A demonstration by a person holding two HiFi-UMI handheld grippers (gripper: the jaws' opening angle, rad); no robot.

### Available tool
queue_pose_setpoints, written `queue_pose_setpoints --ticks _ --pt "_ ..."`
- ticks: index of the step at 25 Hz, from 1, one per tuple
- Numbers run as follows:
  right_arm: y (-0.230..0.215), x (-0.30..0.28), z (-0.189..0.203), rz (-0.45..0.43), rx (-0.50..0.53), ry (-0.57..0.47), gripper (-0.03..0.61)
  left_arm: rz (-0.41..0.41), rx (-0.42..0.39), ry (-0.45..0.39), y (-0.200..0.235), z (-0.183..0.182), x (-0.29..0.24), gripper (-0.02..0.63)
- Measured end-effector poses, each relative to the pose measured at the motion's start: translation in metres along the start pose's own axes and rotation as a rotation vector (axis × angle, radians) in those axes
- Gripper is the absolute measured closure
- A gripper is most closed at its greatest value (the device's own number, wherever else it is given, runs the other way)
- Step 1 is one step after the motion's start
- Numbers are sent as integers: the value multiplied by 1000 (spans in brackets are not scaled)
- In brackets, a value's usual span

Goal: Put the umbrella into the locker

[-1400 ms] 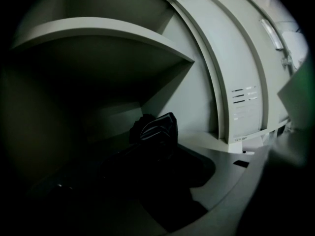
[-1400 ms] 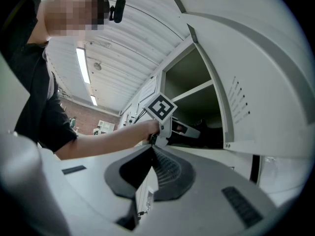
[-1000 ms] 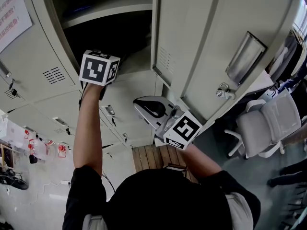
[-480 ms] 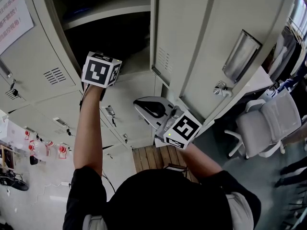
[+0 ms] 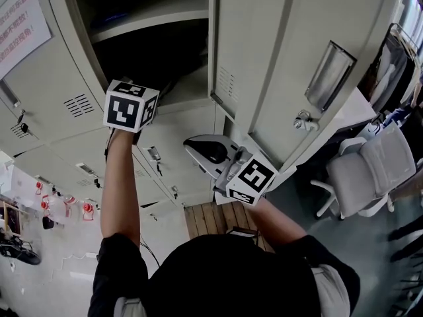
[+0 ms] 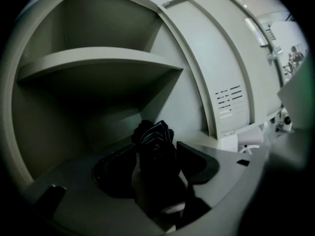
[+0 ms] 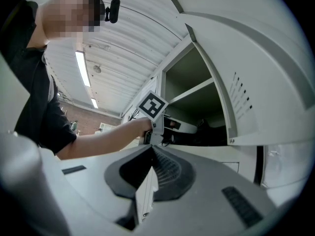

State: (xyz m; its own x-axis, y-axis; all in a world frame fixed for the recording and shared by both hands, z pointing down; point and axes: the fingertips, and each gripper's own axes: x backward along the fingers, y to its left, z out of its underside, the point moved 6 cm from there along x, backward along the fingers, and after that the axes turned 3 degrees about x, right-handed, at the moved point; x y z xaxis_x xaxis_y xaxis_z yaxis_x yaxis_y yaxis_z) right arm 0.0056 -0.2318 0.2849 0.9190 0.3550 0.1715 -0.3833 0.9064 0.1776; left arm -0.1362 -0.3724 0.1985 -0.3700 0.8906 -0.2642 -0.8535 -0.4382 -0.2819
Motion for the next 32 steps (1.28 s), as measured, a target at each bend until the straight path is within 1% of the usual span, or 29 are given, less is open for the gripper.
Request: queue_pose_setpoints --ticks 2,5,7,10,15,17,20,23,26,32 --pt "1 -2 0 -3 0 -1 566 4 6 -33 0 -3 11 350" --pt "4 -6 -1 -9 2 -2 566 8 14 -100 0 -10 28 388" --pt "6 -8 -1 -13 2 -2 566 14 22 -149 -2 -15 40 402" --pt "8 -12 -1 -16 0 0 566 37 43 -234 -5 -21 58 443" --pt "10 -16 0 -18 1 10 566 100 98 -385 -13 -26 87 471" --pt "11 -16 1 -17 0 13 566 108 102 -431 -17 -26 96 500" --pt "12 -18 2 -16 0 22 566 125 109 -473 -21 -23 107 520" --pt "13 -18 3 -13 0 27 566 120 109 -520 -24 -18 121 546" --pt "12 -18 6 -9 -6 33 566 124 126 -560 -30 -12 133 566" --pt "14 -15 13 -6 -20 42 566 147 157 -610 -36 8 152 577"
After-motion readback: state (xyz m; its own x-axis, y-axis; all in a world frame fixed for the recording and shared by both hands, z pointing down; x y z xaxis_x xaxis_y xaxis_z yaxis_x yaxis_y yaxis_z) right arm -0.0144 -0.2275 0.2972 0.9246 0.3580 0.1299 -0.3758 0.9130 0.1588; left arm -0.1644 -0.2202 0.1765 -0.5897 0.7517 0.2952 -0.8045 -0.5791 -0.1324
